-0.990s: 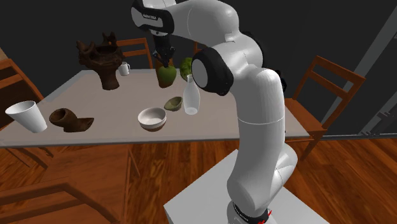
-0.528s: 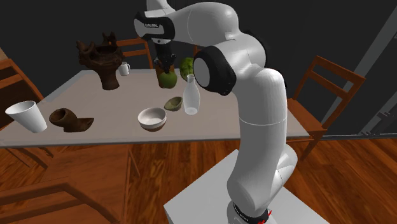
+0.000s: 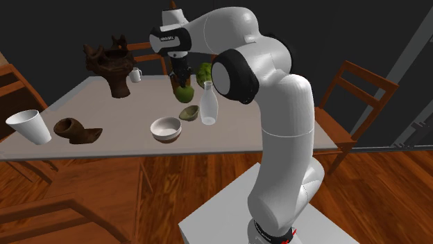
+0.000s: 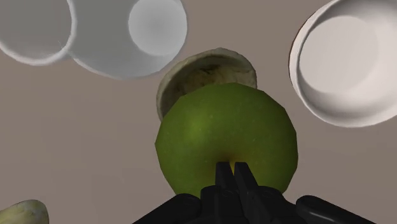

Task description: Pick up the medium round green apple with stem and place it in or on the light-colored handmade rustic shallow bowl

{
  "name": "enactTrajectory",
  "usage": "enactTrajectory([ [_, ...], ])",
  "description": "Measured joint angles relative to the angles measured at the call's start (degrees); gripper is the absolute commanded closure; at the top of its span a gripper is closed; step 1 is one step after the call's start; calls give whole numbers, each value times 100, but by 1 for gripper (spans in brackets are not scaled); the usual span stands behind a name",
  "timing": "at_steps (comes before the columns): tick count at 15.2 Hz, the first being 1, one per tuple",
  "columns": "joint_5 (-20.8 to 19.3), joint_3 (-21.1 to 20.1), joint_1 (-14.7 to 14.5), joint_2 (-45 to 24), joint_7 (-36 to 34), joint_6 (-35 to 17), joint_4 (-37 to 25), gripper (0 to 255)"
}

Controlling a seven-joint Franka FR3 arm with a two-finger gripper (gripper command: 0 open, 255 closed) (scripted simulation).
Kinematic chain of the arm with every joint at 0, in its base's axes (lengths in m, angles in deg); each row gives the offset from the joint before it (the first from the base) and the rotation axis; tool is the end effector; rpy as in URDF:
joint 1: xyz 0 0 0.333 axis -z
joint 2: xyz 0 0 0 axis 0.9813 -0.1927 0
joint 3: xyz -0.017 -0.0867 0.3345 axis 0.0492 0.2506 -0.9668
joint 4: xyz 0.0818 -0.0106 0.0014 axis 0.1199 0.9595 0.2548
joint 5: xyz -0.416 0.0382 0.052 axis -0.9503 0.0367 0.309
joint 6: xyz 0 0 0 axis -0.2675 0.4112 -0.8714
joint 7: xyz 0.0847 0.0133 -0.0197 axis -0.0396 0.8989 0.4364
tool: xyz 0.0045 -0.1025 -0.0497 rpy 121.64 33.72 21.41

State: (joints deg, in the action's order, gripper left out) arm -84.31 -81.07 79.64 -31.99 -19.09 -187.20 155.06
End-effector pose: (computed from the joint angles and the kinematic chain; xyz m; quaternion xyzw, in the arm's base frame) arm 0.7001 -0.0667 0.5333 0.9975 -0.0025 0.0596 0.0386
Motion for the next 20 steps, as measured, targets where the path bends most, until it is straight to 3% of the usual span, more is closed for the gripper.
enactTrajectory([
  [5,-2,0,2,-53,-16,-370,317,255],
  [11,-5,-2,-2,-49,-25,-439,388,255],
  [12,-5,-2,-2,-49,-25,-440,389,0],
  [20,-10,-4,-12,10,-29,-248,254,0],
])
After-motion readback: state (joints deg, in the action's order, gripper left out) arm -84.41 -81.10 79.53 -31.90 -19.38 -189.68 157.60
